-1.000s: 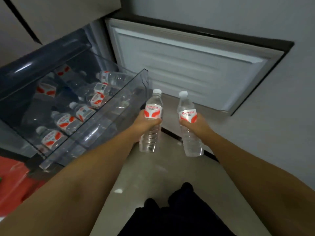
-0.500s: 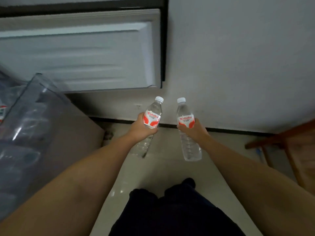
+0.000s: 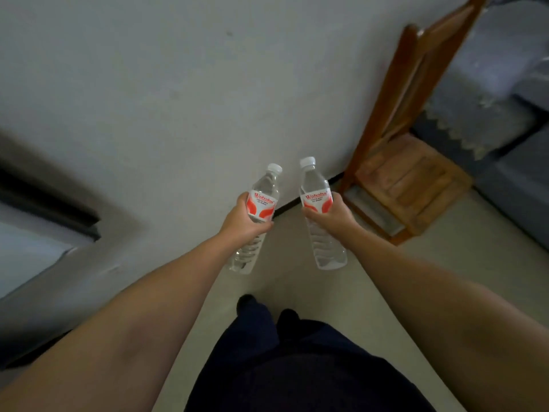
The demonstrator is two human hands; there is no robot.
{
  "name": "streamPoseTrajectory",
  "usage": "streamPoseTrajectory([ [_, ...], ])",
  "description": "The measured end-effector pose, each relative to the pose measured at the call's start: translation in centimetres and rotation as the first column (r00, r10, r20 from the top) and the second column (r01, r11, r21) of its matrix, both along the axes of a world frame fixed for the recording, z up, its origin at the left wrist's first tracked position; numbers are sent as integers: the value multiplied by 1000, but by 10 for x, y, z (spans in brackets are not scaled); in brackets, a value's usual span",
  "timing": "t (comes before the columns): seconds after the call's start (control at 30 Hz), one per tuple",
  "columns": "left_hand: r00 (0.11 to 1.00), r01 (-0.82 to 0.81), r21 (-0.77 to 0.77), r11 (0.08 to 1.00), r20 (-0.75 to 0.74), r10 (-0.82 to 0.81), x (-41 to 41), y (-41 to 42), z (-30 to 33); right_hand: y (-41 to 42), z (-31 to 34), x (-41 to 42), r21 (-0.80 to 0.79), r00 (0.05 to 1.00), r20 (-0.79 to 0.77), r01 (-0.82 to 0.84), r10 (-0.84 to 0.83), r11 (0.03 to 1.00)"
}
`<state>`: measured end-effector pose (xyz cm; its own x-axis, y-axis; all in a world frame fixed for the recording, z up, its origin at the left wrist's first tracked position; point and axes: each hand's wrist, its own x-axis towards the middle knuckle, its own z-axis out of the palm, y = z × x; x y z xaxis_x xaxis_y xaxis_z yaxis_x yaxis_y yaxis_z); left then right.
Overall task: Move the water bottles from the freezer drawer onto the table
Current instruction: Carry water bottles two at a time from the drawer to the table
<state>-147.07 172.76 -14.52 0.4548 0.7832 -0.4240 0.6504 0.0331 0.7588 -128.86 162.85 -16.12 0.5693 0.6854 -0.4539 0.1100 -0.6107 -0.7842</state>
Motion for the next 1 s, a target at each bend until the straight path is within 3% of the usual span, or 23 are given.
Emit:
streamPoseTrajectory([
  [0.27,927,372,-44,927,-20,-374,133,16,-13,-56,-7,89,-22,928,-8,372,-372,928],
  [0.4,798,601,-79,795,13,-602,216,34,-11,-67,-9,141,-13,833,-15,553,-553,833],
  [0.5,748,662,-79,745,21,-663,255,49,-10,-68,-11,162,6,797,-23,604,-604,797],
  [0.67,649,759,-76,647,15,-760,328,55,-7,-79,-9,190,59,653,-51,757,-755,651],
  [1.0,377,918,-126,376,-20,-926,434,-56,-13,-184,-15,233,72,410,-110,912,-906,404],
])
